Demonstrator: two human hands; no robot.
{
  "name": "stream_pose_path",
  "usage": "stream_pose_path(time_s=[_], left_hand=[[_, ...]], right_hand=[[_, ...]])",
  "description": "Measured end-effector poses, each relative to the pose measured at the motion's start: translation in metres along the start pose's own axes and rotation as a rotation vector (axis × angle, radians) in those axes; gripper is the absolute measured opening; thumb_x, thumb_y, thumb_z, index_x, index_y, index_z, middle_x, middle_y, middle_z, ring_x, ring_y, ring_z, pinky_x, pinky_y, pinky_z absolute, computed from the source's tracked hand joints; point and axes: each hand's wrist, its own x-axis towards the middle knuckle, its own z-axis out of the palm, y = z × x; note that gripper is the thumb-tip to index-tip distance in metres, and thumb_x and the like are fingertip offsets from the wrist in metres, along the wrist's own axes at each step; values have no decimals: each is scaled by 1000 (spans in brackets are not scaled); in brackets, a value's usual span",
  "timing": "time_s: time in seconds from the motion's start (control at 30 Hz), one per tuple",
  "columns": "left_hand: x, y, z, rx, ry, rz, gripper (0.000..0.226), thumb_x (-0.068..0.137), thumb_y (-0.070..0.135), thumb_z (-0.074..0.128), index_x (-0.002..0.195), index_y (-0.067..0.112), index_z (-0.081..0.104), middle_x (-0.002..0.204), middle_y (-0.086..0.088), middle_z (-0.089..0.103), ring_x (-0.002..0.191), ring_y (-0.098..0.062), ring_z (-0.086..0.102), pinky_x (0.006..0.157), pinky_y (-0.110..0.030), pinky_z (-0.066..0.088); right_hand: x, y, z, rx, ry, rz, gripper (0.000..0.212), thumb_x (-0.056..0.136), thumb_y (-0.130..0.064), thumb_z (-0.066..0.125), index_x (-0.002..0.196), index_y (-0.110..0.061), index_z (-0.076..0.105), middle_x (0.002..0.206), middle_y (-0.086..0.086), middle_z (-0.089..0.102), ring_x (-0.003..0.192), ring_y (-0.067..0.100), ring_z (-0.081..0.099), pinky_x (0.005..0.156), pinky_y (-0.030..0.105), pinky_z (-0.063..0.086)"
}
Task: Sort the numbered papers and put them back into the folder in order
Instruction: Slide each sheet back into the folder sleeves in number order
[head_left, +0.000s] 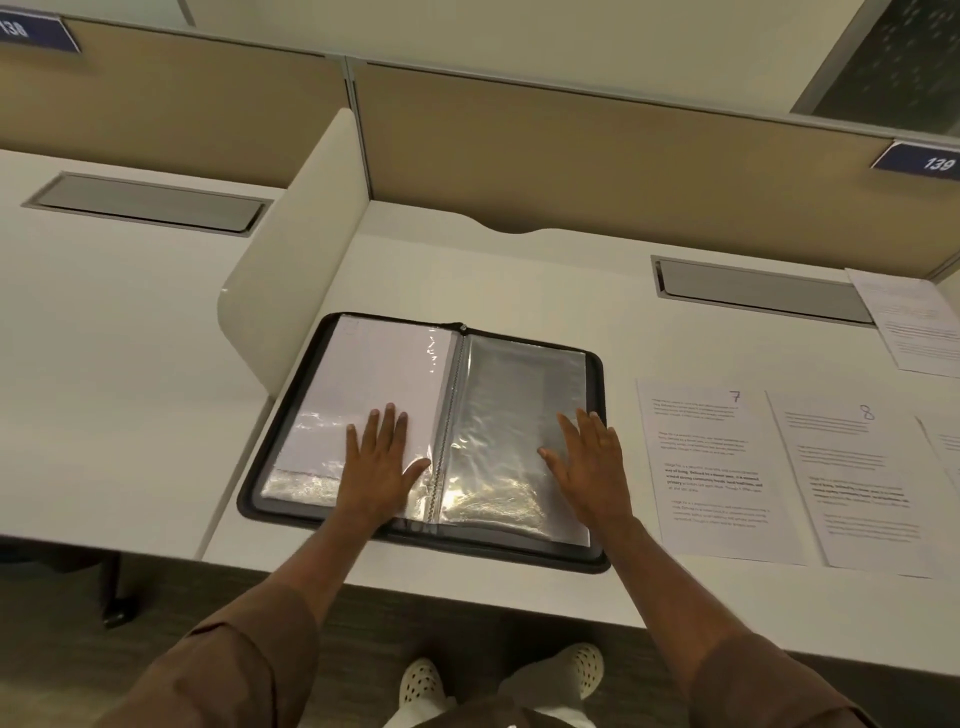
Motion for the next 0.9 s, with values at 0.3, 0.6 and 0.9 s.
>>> stream_pose_path(time_s=[0.3, 0.6, 0.9], left_hand=[[-1, -5, 4, -40, -3, 14, 94, 87, 77, -17, 159, 16, -13, 165, -9, -25, 153, -28, -20, 123, -55, -7], [-14, 36, -4, -34, 100, 221, 82, 101, 66, 13, 161, 13, -4, 167, -14, -17, 155, -33, -11, 123, -57, -2], [-16, 136, -7, -94, 78, 363, 68, 104, 39, 35, 160, 8, 12, 168, -16, 1, 156, -31, -3, 124, -57, 12]], right_hand=[[-10, -25, 5, -24, 1, -45, 87, 94, -74, 5, 157, -20, 33, 165, 10, 26, 154, 29, 20, 126, 46, 9], [-9, -43, 12, -40, -10, -51, 81, 95, -74, 10, 158, -25, 26, 167, 8, 20, 155, 27, 14, 127, 46, 8], [-14, -47, 5, -99, 25, -27, 99, 87, -73, -20, 160, -21, 21, 168, 10, 14, 156, 27, 9, 126, 46, 1]])
